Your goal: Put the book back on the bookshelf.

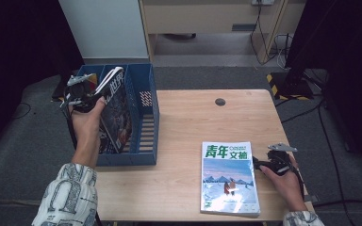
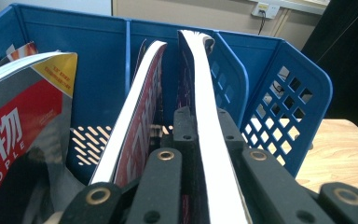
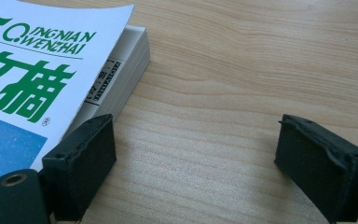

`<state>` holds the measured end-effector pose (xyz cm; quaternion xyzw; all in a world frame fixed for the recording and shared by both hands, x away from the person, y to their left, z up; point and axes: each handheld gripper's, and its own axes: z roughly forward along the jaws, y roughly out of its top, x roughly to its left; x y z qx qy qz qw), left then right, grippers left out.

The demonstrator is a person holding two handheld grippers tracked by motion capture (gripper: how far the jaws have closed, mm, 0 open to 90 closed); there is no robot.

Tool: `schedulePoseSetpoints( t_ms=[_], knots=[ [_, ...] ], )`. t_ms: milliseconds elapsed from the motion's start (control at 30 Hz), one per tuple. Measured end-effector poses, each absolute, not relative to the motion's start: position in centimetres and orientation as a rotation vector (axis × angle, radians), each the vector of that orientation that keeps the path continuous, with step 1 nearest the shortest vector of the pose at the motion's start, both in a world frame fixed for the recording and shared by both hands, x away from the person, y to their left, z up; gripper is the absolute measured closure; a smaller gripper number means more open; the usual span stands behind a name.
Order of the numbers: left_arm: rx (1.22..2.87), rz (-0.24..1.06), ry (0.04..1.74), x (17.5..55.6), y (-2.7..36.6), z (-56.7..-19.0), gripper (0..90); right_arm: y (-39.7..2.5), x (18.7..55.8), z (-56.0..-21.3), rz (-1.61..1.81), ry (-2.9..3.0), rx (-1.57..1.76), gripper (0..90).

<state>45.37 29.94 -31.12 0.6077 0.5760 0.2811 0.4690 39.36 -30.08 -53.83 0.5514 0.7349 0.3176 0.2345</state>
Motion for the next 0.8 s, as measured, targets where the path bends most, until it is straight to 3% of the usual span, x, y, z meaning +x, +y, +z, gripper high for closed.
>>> schedulePoseSetpoints(
  t_ms=[800],
  knots=[
    [1.454, 0.732, 1.377, 45.9, 29.3, -32.3, 82.1, -30.1, 39.4, -53.8, 0.872, 2.017, 1.514, 12.1]
  ],
)
